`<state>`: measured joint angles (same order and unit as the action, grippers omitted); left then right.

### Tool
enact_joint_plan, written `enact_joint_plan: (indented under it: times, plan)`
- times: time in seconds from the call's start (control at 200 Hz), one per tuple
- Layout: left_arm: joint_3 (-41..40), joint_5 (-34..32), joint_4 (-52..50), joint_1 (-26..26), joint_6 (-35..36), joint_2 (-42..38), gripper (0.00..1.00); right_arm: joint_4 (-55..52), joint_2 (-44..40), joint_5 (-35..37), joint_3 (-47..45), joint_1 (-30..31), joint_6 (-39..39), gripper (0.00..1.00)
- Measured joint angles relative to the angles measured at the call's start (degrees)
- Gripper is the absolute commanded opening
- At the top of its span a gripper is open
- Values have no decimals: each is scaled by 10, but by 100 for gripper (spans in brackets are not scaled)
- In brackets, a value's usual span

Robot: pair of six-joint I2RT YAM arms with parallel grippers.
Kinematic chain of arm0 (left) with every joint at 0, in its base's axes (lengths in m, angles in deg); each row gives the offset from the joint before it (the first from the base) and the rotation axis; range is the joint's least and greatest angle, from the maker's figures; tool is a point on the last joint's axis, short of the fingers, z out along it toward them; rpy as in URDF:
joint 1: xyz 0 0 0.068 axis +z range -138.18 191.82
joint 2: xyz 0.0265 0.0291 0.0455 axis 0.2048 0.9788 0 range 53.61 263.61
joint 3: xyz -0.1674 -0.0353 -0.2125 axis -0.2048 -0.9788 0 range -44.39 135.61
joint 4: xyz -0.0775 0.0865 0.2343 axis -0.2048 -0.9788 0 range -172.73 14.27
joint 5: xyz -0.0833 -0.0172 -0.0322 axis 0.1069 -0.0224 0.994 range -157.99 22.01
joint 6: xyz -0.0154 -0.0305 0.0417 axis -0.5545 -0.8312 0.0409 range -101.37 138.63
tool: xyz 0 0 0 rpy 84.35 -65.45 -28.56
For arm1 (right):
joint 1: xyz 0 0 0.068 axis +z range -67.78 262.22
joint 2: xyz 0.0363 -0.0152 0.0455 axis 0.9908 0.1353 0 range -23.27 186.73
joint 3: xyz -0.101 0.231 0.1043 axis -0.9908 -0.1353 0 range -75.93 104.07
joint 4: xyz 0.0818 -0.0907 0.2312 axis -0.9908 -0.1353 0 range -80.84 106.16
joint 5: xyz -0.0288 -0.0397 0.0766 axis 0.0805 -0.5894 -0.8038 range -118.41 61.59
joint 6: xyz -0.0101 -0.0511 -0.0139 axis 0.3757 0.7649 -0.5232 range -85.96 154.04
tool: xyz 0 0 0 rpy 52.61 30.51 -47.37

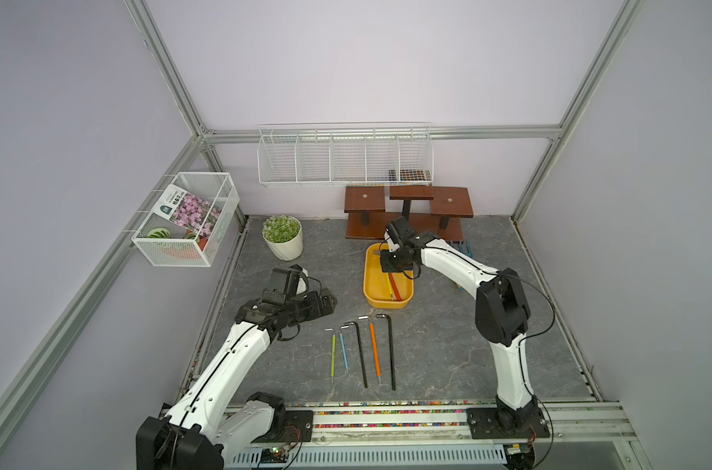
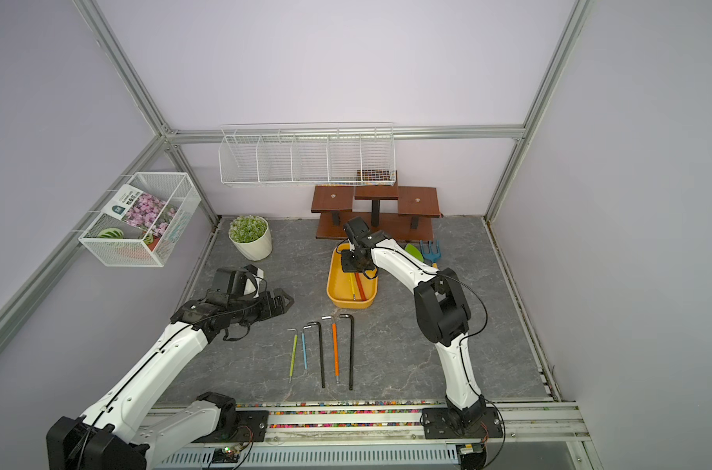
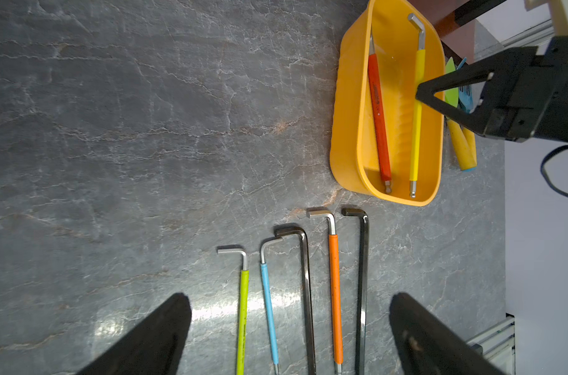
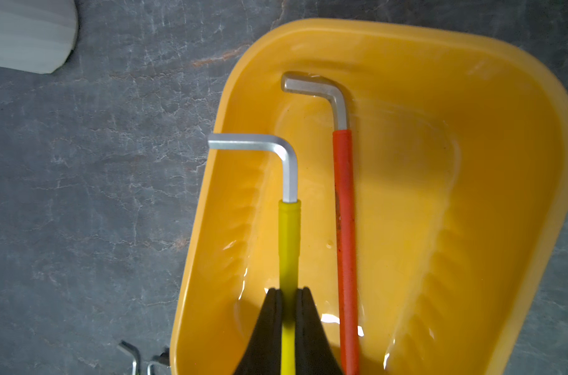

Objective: Put the hex key on the desktop into the storage box
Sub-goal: Place the Allen key in the storage box.

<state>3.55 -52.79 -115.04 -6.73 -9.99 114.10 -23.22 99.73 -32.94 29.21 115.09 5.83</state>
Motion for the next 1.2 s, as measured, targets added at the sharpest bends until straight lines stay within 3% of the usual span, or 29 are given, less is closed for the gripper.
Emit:
enact_joint_plan:
  times: [0.62,0.88,1.204]
  plan:
    - [0,-2,0,0,0,-14,100,0,21,0,0,-2,0,12]
    - [0,-2,0,0,0,-8,100,0,28,4,2,-2,9,37]
    - [0,-2,0,0,0,-8,100,3,-8,12,-18,-2,13,47]
